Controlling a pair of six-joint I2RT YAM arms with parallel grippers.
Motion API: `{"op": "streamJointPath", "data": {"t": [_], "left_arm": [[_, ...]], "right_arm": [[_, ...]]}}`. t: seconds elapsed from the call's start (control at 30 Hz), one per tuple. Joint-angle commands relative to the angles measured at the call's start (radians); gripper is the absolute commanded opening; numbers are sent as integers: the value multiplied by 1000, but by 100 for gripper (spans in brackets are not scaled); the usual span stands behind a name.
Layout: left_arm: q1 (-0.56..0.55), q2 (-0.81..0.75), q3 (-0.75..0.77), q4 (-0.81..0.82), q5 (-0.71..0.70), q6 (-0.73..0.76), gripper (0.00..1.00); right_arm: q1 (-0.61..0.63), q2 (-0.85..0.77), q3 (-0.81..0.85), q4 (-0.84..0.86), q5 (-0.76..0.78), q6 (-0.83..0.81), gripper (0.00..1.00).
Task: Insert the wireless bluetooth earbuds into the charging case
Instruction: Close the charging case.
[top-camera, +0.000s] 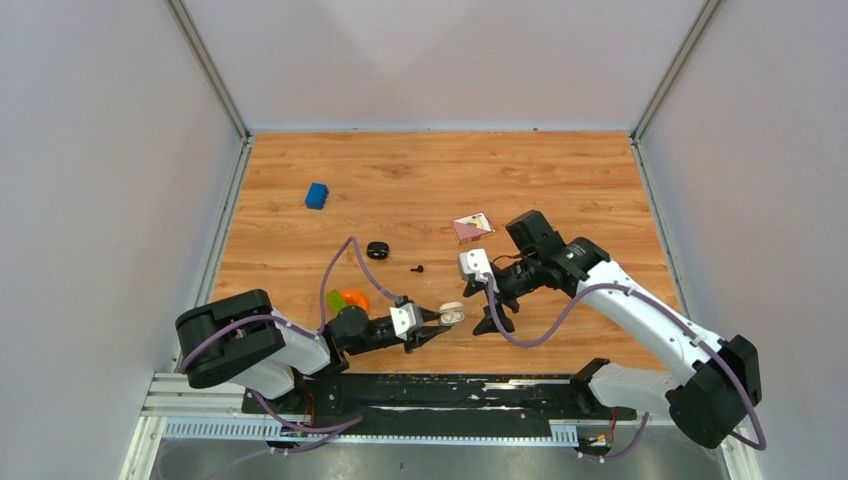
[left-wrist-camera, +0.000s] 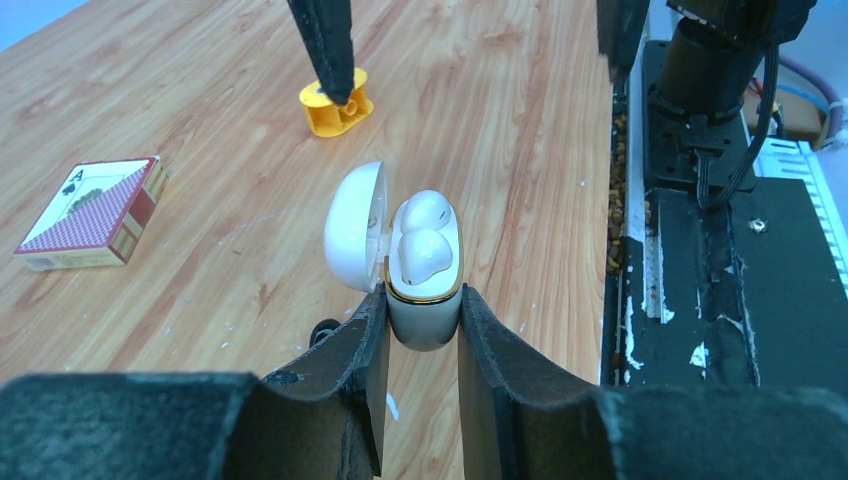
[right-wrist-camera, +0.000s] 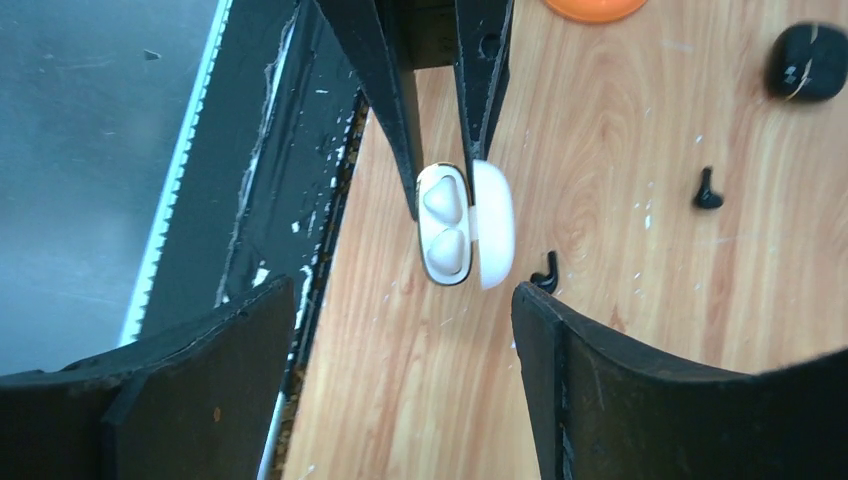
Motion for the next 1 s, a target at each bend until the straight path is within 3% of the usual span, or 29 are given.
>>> {"op": "streamJointPath", "data": {"t": [0.0,0.3,0.57,0.7,0.9,0.97], "left_arm": [[-4,12,-5,94,19,-22,0],[-5,52,8,131,34,-54,0],[4,80,2,199,-113,-127,0],[14,94,11,197,-135,-168,0],[64,122,25,198,-135,-271,0],[69,133,37,192,-133,-266,0]], "right_arm": [[3,-15,-59,225,-83,-119,80],[9,66,-77,281,-60,-78,79],[73,140,-28,128,-75,-172,78],[74,109,-24,138,-61,-156,78],[74,67,-44,227,104,-73,79],[72,62,-55,318,227,11,79]]}}
